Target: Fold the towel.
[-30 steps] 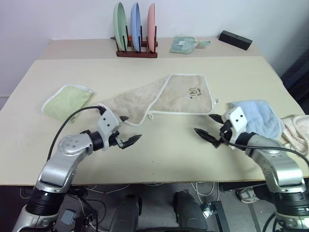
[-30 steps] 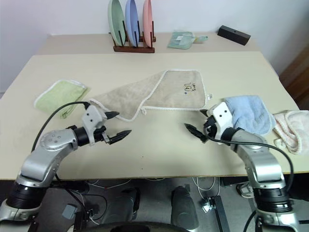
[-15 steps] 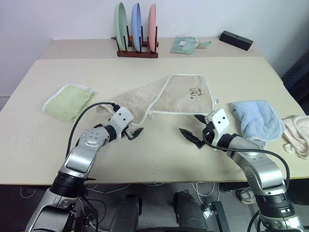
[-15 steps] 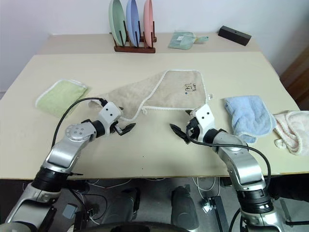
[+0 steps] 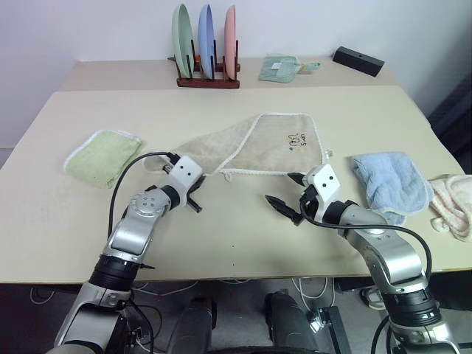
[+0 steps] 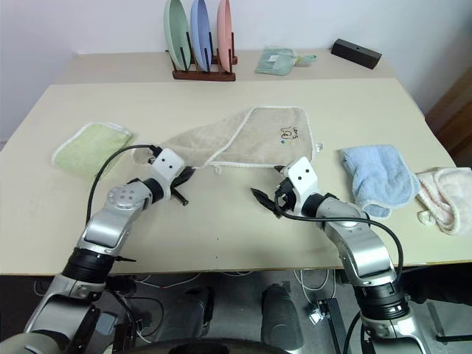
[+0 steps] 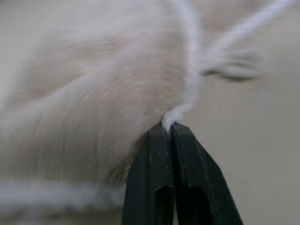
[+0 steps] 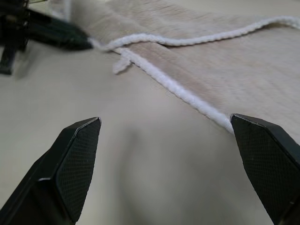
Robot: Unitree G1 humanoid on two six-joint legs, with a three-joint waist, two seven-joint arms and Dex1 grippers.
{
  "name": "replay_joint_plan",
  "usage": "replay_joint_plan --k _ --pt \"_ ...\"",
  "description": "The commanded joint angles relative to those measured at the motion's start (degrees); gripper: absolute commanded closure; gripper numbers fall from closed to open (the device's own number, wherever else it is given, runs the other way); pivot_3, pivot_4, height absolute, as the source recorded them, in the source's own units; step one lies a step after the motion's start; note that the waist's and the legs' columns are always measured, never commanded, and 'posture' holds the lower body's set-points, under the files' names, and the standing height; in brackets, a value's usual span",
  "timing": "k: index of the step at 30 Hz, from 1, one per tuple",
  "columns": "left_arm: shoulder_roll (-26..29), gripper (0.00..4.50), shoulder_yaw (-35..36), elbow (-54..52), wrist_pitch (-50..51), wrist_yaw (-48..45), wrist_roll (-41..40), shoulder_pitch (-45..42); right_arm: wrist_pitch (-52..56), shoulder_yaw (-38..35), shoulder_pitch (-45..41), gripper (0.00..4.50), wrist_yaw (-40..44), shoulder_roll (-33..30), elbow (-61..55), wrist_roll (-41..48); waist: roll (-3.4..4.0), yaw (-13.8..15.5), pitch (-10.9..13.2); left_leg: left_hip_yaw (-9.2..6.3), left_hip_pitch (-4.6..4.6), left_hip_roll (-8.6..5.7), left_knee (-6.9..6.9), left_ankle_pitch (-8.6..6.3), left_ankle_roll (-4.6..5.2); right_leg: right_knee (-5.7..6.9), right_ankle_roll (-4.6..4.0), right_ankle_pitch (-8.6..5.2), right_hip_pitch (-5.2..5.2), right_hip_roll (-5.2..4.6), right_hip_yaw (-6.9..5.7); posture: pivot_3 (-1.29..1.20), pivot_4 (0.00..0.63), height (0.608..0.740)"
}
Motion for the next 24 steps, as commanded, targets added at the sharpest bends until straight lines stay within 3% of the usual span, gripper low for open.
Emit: replay_joint_plan --k 1,7,14,24 --pt "0.9 4.47 2.0 -2.0 -3.9 0.8 0.8 -1.0 -1.3 -0.3 -0.3 0.00 -0.1 0.3 -1.5 -0.2 0.00 0.1 0.0 0.00 0.00 0.00 0.00 0.00 0.00 0.00 0.00 0.00 0.00 0.00 0.00 0.00 0.150 0.740" --pt "3.3 4.47 6.3 -8.6 -9.9 -1.3 -2.5 3.1 -1.8 -0.4 0.2 0.00 -0.3 0.2 -1.4 -0.9 0.00 -0.1 0.0 0.01 -0.01 0.00 -0.03 0.00 0.00 -0.01 0.00 0.00 -0.02 0.00 0.01 0.00 0.150 0.740" --pt "11.3 4.47 15.7 -20.7 -7.2 -10.0 -10.6 16.6 -2.9 -0.5 0.2 0.00 -0.3 0.1 -0.5 -1.6 0.02 -0.3 0.0 0.02 -0.01 0.02 -0.07 0.00 0.00 0.00 -0.02 -0.01 -0.06 0.00 0.01 0.00 0.150 0.740" --pt "16.7 4.47 24.3 -14.0 -12.6 -10.5 -9.0 25.4 -8.3 -0.8 -5.9 0.00 -0.1 -0.4 7.6 -5.3 0.06 -0.2 0.0 0.02 0.01 0.02 -0.05 0.00 0.00 -0.03 -0.13 -0.07 -0.01 0.00 0.00 0.00 0.150 0.740"
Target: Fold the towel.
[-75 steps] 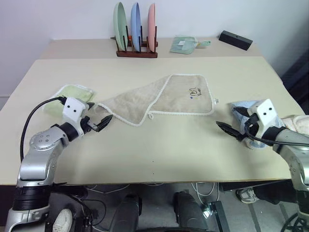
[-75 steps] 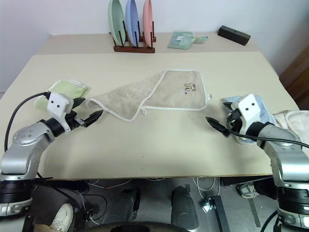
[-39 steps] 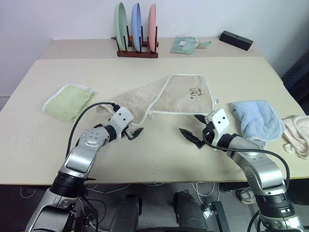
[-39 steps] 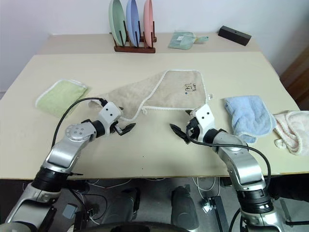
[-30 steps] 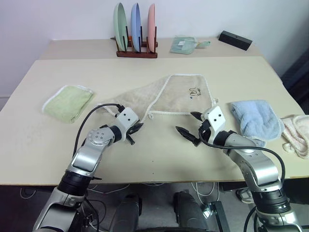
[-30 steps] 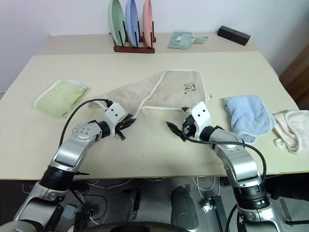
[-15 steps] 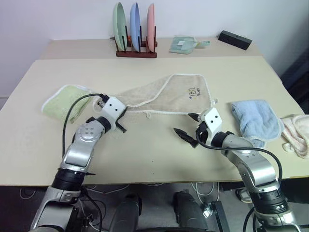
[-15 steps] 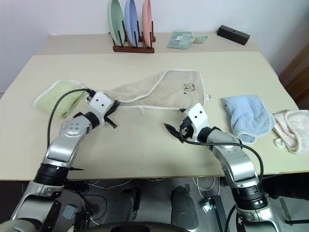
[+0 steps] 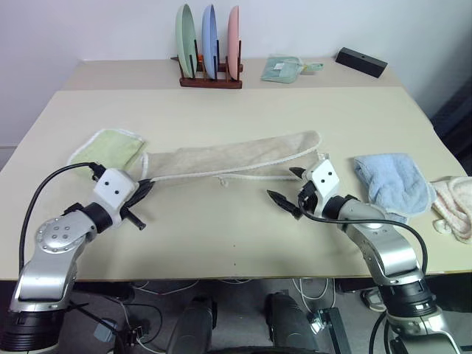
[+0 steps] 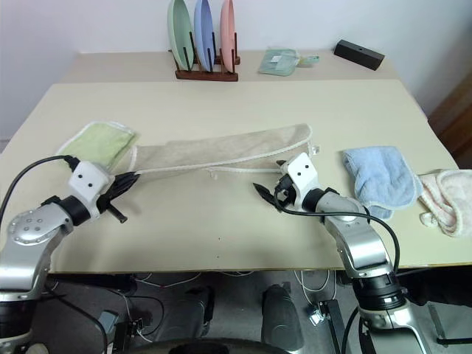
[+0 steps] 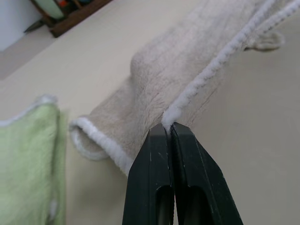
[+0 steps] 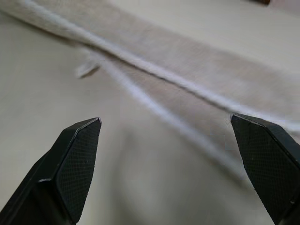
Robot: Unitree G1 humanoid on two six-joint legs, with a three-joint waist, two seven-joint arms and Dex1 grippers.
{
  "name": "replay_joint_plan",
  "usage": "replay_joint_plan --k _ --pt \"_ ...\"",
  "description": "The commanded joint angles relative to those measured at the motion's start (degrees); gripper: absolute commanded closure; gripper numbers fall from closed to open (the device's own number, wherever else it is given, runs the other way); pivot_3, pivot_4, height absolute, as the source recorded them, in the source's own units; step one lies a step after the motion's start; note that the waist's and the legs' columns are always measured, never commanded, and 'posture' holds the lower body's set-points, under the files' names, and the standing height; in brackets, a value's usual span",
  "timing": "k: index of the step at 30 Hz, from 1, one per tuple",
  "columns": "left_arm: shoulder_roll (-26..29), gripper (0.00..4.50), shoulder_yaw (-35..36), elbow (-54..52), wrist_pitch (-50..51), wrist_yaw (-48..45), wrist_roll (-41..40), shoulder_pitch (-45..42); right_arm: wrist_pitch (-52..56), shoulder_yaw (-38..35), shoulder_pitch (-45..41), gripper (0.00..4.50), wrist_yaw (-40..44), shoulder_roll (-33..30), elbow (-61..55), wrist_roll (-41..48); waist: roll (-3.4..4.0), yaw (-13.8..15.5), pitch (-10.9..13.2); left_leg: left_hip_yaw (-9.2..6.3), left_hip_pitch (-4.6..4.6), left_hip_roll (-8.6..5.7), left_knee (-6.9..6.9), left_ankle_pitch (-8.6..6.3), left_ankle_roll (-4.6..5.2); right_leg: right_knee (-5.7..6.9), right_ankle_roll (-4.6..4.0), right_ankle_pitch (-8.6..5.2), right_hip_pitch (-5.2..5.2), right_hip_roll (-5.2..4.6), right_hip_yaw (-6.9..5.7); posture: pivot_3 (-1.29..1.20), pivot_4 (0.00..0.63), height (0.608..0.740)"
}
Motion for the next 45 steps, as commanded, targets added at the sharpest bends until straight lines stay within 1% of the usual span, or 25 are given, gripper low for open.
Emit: replay_joint_plan --k 1,5,7,11,17,20,25,30,35,36,37,38,44,45 --pt "1.9 4.47 4.3 4.5 -4.3 0.7 2.0 2.1 -4.2 -1.0 -2.9 0.00 -0.8 -0.9 2.7 -2.6 0.02 -0.3 0.0 0.01 0.00 0.00 -0.04 0.00 0.00 0.02 0.03 0.02 -0.06 0.00 0.01 0.00 0.150 0.740" --pt "2.2 4.47 5.2 8.0 -6.5 1.3 2.4 2.9 -10.9 0.3 -6.3 0.00 -2.6 -3.1 9.3 -9.3 0.02 -0.2 0.0 0.02 -0.01 0.01 -0.05 0.00 0.00 0.03 0.06 0.04 -0.08 0.01 0.00 0.00 0.150 0.740" --pt "1.7 4.47 4.6 8.0 -6.8 1.4 2.4 2.6 -13.8 0.4 -8.1 0.00 -4.2 -3.6 12.7 -12.0 0.02 0.0 0.0 0.03 -0.01 0.01 -0.02 0.00 0.00 0.01 0.06 0.04 -0.06 0.00 0.00 0.00 0.150 0.740" --pt "0.1 4.47 2.2 7.5 -6.4 2.5 3.1 1.3 -23.1 4.1 -12.0 0.00 -6.1 -7.2 21.5 -21.2 0.02 0.0 0.0 0.05 -0.01 0.00 -0.01 0.00 0.00 0.01 0.07 0.05 -0.04 -0.01 0.01 0.00 0.150 0.740" --pt "-0.9 4.47 0.4 7.4 -6.1 3.0 3.5 0.2 -35.2 8.6 -16.3 0.00 -6.3 -10.4 31.7 -29.0 0.02 -0.5 0.0 0.04 -0.01 0.00 -0.06 0.00 0.00 0.03 0.09 0.06 -0.08 0.00 0.01 0.00 0.150 0.740" --pt "-1.0 4.47 0.1 7.6 -6.1 3.1 3.5 -0.2 -39.6 10.0 -18.9 0.00 -7.8 -11.0 36.6 -32.1 0.02 -1.0 0.0 0.05 0.00 0.00 -0.03 0.00 -0.01 0.03 0.09 0.06 -0.05 0.00 0.01 0.00 0.150 0.740" --pt "-1.1 4.47 -0.1 7.6 -6.0 3.1 3.5 -0.2 -45.0 11.8 -24.7 0.00 -11.9 -9.8 46.0 -36.3 0.02 -1.5 0.0 0.05 0.00 0.00 -0.04 0.00 -0.01 0.04 0.09 0.06 -0.05 0.00 0.01 0.00 0.150 0.740" --pt "-1.4 4.47 -1.0 7.7 -6.0 3.2 3.8 -0.6 -50.4 15.7 -31.0 0.00 -16.4 -8.1 56.3 -41.7 0.02 -1.6 0.0 0.05 0.00 0.00 -0.04 0.01 -0.01 0.04 0.09 0.06 -0.06 0.00 0.01 0.00 0.150 0.740" --pt "-1.5 4.47 -1.1 7.6 -6.0 3.1 3.8 -0.7 -54.8 18.0 -35.3 0.00 -20.8 -6.6 63.4 -44.7 0.02 -1.6 0.0 0.05 0.01 0.00 -0.05 0.01 -0.01 0.05 0.09 0.06 -0.06 0.00 0.02 0.00 0.150 0.740" --pt "-1.5 4.50 -1.1 7.6 -6.0 3.1 3.9 -0.7 -55.7 18.3 -36.0 0.54 -21.6 -6.4 64.5 -45.2 0.02 -1.6 0.0 0.05 0.01 0.00 -0.05 0.01 -0.01 0.05 0.09 0.06 -0.06 0.00 0.02 0.00 0.150 0.740" --pt "-1.4 4.50 -1.1 7.6 -6.0 3.2 3.9 -0.6 -56.5 18.6 -36.5 0.81 -22.2 -6.2 65.3 -45.5 0.02 -1.6 0.0 0.05 0.01 0.00 -0.05 0.01 -0.01 0.05 0.09 0.06 -0.06 0.00 0.02 0.00 0.150 0.740" --pt "-1.4 4.50 -1.2 7.6 -6.0 3.2 3.9 -0.6 -57.0 18.7 -36.9 1.27 -22.6 -6.0 66.1 -45.6 0.03 -1.7 0.0 0.05 0.01 0.00 -0.06 0.01 -0.01 0.05 0.09 0.06 -0.06 0.00 0.02 0.00 0.150 0.740" --pt "-1.5 4.50 -1.1 7.2 -5.9 3.5 3.9 -0.1 -60.0 19.0 -37.5 4.32 -24.0 -5.7 67.5 -45.7 0.03 -1.7 0.0 0.05 0.01 0.00 -0.06 0.01 -0.01 0.05 0.09 0.06 -0.07 0.00 0.03 0.00 0.150 0.740" --pt "-1.5 4.50 -1.1 7.1 -5.9 3.5 4.0 0.0 -60.3 18.9 -37.3 4.47 -24.0 -5.8 67.2 -45.6 0.03 -1.7 0.0 0.05 0.01 0.00 -0.06 0.01 -0.01 0.05 0.09 0.06 -0.07 0.00 0.03 0.00 0.150 0.740"
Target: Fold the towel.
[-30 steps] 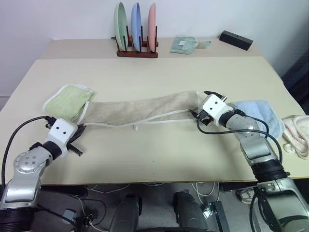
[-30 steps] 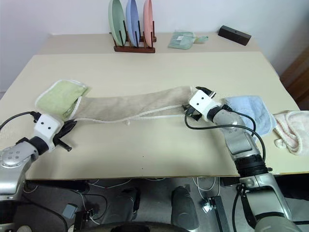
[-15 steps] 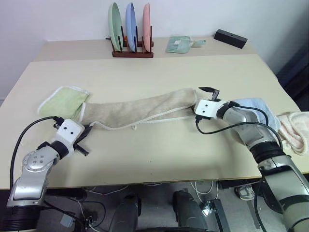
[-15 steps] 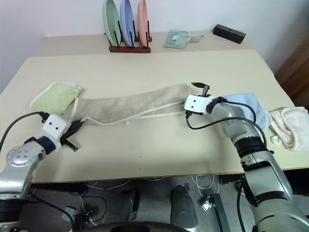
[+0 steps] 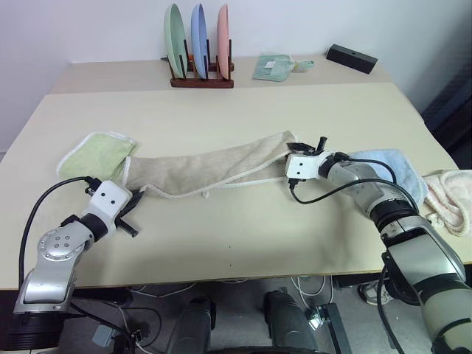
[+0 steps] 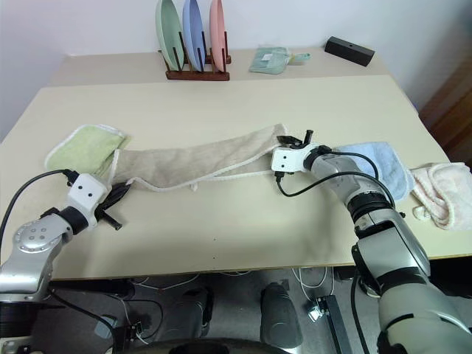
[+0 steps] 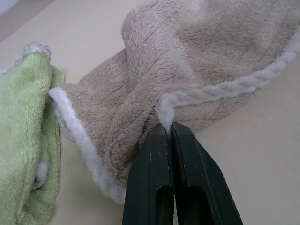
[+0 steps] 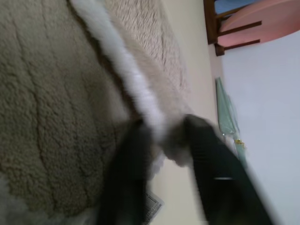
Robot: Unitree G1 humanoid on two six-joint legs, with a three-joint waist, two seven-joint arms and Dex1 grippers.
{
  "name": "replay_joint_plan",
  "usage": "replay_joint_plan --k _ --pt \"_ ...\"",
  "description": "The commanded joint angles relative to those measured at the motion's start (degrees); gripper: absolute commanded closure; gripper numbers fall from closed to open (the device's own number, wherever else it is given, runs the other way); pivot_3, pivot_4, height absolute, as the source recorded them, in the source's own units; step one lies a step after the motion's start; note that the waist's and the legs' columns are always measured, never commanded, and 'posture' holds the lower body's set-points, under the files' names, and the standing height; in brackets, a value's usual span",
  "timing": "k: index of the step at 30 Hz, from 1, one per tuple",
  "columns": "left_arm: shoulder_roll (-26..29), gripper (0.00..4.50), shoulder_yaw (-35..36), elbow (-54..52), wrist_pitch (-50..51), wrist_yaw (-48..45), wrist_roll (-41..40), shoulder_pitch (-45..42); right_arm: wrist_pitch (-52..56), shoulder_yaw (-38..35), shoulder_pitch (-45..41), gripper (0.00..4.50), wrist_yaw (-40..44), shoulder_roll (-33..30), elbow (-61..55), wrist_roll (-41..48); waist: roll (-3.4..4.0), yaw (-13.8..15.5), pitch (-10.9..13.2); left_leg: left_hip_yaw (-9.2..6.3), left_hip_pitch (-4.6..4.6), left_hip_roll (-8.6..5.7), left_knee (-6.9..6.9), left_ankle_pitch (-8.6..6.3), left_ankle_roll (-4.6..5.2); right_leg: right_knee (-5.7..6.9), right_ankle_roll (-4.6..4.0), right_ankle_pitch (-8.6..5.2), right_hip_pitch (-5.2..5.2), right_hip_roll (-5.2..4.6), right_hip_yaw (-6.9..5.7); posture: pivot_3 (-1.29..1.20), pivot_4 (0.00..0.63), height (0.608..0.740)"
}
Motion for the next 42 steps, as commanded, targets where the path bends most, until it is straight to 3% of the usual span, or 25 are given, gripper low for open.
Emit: replay_joint_plan --k 1,6,10,14,20,24,26,29,35,42 --pt "0.1 4.50 0.5 -1.9 -0.4 0.5 0.3 0.4 -1.9 -0.8 -1.5 4.47 -1.0 -0.3 -1.1 0.5 0.00 0.0 0.0 0.00 0.00 0.00 0.00 0.00 0.00 0.00 0.00 0.00 0.00 0.00 0.00 0.00 0.150 0.740" --pt "0.3 4.50 0.0 -1.7 -0.7 0.2 0.5 -1.2 -2.0 -2.9 0.3 4.47 -1.1 -2.8 -5.2 2.0 0.01 0.0 0.0 0.00 0.00 0.00 -0.01 0.00 0.00 0.01 0.00 0.00 -0.01 0.00 0.00 0.00 0.150 0.740" --pt "0.2 4.50 -0.8 0.6 -0.6 0.8 0.1 -9.2 -0.1 -7.0 1.8 4.47 -0.1 -6.8 -12.9 4.5 0.04 0.5 0.0 -0.03 -0.04 -0.03 0.06 0.00 0.00 0.02 0.00 0.00 0.01 0.00 -0.01 0.00 0.150 0.740" --pt "-2.0 4.50 -2.4 11.9 -3.0 5.5 2.7 -25.8 4.0 -9.6 -2.1 4.47 0.2 -9.9 -14.4 4.3 0.02 0.5 0.0 -0.05 -0.01 -0.05 0.15 0.02 -0.02 0.03 0.02 0.01 0.08 0.00 -0.01 0.00 0.150 0.740" --pt "-4.0 4.50 -1.2 40.9 -13.2 18.9 6.4 -59.7 7.7 -12.3 -16.2 4.47 -3.3 -12.9 -11.1 3.6 -0.03 -0.5 0.1 -0.03 -0.20 -0.06 0.08 0.05 -0.07 0.03 0.04 0.03 -0.23 -0.01 0.00 0.00 0.150 0.740" --pt "-2.1 4.50 -1.9 48.7 -19.5 16.7 6.0 -66.8 7.8 -15.1 -17.7 4.47 0.8 -14.2 -15.6 7.9 -0.02 -1.4 0.1 0.08 -0.31 -0.06 -0.16 0.09 -0.15 -0.09 0.24 -0.10 -0.36 -0.07 -0.01 0.00 0.150 0.740" --pt "-1.2 4.50 -2.5 47.6 -19.9 13.8 5.5 -65.2 9.2 -17.1 -14.2 4.47 6.5 -14.8 -21.6 12.8 -0.01 -1.5 0.1 0.25 -0.22 -0.07 -0.43 0.07 -0.12 -0.12 0.27 -0.12 -0.39 -0.13 -0.01 0.00 0.150 0.740" --pt "-0.7 4.50 -2.2 38.6 -16.9 9.1 3.0 -56.0 13.8 -19.4 -4.5 4.47 15.2 -16.4 -34.2 19.1 0.01 -1.5 0.1 0.27 -0.21 -0.05 -0.60 0.07 -0.12 -0.14 0.28 -0.13 -0.47 -0.14 -0.01 0.00 0.150 0.740" --pt "1.6 4.50 1.5 12.4 -3.5 3.8 -2.9 -30.0 29.8 -24.3 20.5 4.47 30.1 -20.4 -59.3 30.6 0.03 -1.3 0.1 0.23 -1.10 -0.05 0.16 0.07 -0.12 0.21 0.25 -0.11 -1.27 -0.13 -0.01 0.00 0.150 0.740" --pt "3.3 4.50 7.0 -8.3 7.4 -0.1 -8.8 -6.4 42.7 -35.1 43.5 4.47 41.8 -26.6 -75.8 40.3 0.04 0.3 0.1 0.24 -0.41 -0.01 0.30 0.01 0.05 0.19 0.05 0.11 -0.44 -0.09 0.00 0.00 0.150 0.740"
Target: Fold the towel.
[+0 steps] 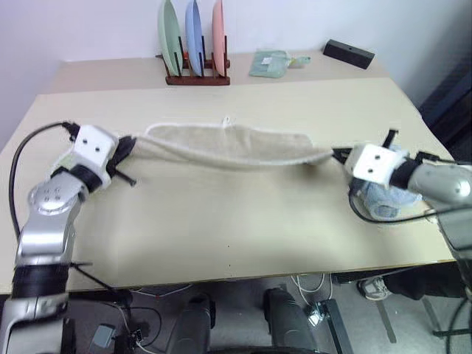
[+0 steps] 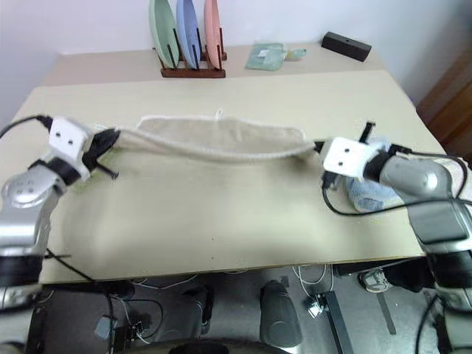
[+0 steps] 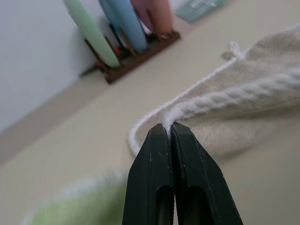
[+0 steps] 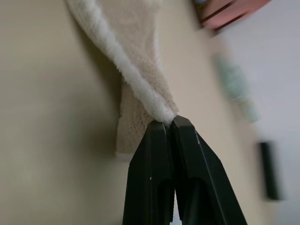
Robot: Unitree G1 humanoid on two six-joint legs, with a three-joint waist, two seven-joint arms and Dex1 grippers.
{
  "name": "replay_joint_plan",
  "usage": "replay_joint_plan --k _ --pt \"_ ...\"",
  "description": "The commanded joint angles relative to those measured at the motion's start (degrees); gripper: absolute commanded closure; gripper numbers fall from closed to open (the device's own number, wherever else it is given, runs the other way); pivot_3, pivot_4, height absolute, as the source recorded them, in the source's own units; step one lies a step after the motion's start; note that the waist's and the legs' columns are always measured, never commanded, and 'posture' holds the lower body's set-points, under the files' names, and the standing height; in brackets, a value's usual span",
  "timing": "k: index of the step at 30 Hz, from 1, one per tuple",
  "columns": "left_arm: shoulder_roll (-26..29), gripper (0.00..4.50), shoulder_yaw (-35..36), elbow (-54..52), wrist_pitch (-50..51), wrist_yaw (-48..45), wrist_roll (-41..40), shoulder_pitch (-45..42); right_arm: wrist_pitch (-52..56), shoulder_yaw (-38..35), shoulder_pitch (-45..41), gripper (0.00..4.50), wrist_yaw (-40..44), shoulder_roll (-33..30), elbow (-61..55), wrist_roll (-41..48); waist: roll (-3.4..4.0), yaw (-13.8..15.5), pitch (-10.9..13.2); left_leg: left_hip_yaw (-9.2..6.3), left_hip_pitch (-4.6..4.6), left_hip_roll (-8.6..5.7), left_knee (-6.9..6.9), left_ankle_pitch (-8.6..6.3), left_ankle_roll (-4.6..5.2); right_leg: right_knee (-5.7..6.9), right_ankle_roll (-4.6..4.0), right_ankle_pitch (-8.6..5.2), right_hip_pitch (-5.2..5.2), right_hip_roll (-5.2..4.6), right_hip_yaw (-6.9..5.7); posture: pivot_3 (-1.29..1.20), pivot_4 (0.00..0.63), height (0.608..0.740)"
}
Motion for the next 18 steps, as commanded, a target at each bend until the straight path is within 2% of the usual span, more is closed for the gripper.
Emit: replay_joint_plan --k 1,4,7,11,18 --pt "1.5 4.50 5.4 -8.3 4.6 -0.9 -2.7 8.1 5.0 -8.1 7.4 4.47 5.9 -3.7 -7.7 5.5 -0.02 0.2 0.0 0.01 0.44 0.02 -0.07 -0.01 0.01 -0.09 0.01 -0.03 0.46 0.00 0.00 0.00 0.150 0.740" --pt "1.8 4.50 6.4 -9.7 5.5 -1.2 -2.8 11.5 5.9 -9.5 9.3 4.47 6.3 -4.2 -8.4 5.6 -0.04 0.2 0.0 0.01 0.65 0.04 -0.03 -0.03 0.05 -0.18 -0.20 -0.15 0.76 0.00 -0.02 0.00 0.150 0.740" --pt "1.6 4.50 4.8 -6.4 4.7 -0.2 -1.1 9.5 4.9 -6.5 5.8 4.47 4.7 -3.3 -6.0 3.3 -0.04 0.3 0.0 0.02 0.68 0.04 0.04 -0.03 0.04 -0.18 -0.23 -0.14 0.81 0.00 -0.02 0.00 0.150 0.740" --pt "1.0 4.50 0.0 1.8 1.2 0.4 2.7 0.7 1.5 0.8 -3.8 4.47 1.7 -0.2 3.2 -2.1 -0.06 0.5 0.0 0.02 0.68 0.03 0.04 -0.02 0.03 -0.18 -0.18 -0.11 0.80 0.00 -0.04 0.00 0.150 0.740" --pt "-2.0 4.50 -9.9 29.2 -9.3 2.8 12.4 -18.9 -9.0 11.0 -21.7 4.47 -3.7 7.2 28.9 -11.7 -0.06 0.2 0.0 0.03 0.57 0.00 -0.06 -0.02 0.03 -0.20 0.02 0.00 0.61 0.00 -0.04 0.00 0.150 0.740"
